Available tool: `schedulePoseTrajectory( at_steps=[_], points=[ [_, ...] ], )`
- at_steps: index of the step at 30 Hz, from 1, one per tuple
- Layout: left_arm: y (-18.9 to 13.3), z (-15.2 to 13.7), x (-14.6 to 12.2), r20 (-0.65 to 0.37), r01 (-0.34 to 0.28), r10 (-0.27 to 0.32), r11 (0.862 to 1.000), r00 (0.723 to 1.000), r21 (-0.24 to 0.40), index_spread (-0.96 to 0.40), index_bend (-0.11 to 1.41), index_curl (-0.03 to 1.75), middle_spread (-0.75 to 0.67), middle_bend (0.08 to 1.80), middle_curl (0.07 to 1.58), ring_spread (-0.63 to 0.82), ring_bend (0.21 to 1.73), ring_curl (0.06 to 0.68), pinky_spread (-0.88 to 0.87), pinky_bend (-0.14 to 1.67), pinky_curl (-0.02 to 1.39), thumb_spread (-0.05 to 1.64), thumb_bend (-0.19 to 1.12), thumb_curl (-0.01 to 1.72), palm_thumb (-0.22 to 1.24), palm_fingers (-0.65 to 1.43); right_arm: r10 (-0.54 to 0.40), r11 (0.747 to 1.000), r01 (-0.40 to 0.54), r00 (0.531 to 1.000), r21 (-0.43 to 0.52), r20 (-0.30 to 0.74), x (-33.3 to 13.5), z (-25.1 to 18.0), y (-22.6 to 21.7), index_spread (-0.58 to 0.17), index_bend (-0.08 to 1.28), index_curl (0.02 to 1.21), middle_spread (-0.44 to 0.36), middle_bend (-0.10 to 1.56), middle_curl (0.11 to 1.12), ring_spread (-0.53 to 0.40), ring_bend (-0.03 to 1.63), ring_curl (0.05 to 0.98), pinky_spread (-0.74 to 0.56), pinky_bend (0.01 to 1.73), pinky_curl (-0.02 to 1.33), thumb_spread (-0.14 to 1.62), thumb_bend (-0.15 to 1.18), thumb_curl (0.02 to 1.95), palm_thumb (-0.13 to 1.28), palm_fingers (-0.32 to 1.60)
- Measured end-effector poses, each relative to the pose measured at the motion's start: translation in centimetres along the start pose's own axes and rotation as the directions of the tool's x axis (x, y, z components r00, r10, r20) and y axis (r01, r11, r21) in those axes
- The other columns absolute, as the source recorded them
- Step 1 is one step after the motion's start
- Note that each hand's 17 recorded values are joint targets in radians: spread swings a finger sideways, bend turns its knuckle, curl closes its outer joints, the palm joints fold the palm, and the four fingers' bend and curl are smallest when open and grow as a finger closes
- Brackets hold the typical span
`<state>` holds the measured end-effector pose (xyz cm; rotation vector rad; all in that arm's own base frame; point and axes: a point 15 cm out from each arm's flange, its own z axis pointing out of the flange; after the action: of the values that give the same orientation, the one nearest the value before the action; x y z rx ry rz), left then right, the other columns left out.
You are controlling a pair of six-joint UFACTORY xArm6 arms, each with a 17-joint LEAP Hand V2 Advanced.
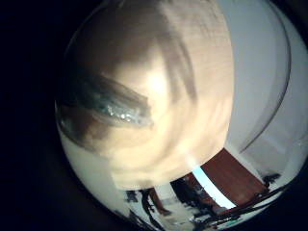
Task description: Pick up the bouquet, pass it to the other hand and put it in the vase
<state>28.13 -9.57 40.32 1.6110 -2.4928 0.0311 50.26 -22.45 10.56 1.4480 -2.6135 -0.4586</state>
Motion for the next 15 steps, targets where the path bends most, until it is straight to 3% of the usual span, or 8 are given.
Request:
schedulePoseTrajectory(
  at_steps=[1,3,8,15],
  points=[
    [0.0,0.0,0.0,0.000,0.000,0.000,1.000,1.000,0.001,0.00,0.18,0.36,0.27,0.19,0.33,0.51,0.47,0.192,0.60,0.37,0.14,1.07,-0.02,0.31,0.28,0.18,-0.009,1.000,0.009,1.000,0.002,-0.010,0.0,-0.2,0.1,-0.297,0.52,0.54,-0.119,0.75,0.54,-0.204,1.00,0.335,-0.24,0.71,0.18,0.96,0.01,0.46,0.78,1.50],
    [0.0,0.0,0.0,-0.001,0.000,0.000,1.000,1.000,0.000,0.00,0.18,0.36,0.27,0.19,0.33,0.51,0.47,0.192,0.60,0.37,0.14,1.07,-0.02,0.31,0.28,0.18,-0.029,1.000,0.029,0.999,0.005,-0.036,-0.1,-1.1,0.6,-0.313,0.65,0.59,-0.135,0.87,0.58,-0.214,1.08,0.374,-0.30,0.84,0.23,0.94,0.01,0.48,0.84,1.51],
    [0.1,0.1,0.0,-0.002,-0.003,0.003,1.000,1.000,0.000,0.00,0.18,0.36,0.27,0.19,0.33,0.51,0.47,0.192,0.60,0.38,0.14,1.07,-0.02,0.31,0.28,0.18,-0.062,0.997,0.064,0.997,0.047,-0.043,-0.6,-4.2,1.2,-0.315,0.89,0.72,-0.162,1.09,0.69,-0.219,1.26,0.466,-0.30,1.17,0.38,0.89,0.06,0.55,1.03,1.36],
    [0.0,-0.1,-0.1,-0.002,-0.004,0.004,1.000,1.000,0.007,0.00,0.18,0.36,0.27,0.19,0.32,0.51,0.46,0.192,0.61,0.39,0.14,1.07,-0.02,0.31,0.29,0.18,-0.095,0.978,0.098,0.995,0.183,-0.022,-1.1,-12.1,2.9,-0.282,1.09,0.83,-0.158,1.26,0.76,-0.208,1.41,0.560,-0.24,1.38,0.51,0.86,0.11,0.66,1.17,1.21]
  ],
)
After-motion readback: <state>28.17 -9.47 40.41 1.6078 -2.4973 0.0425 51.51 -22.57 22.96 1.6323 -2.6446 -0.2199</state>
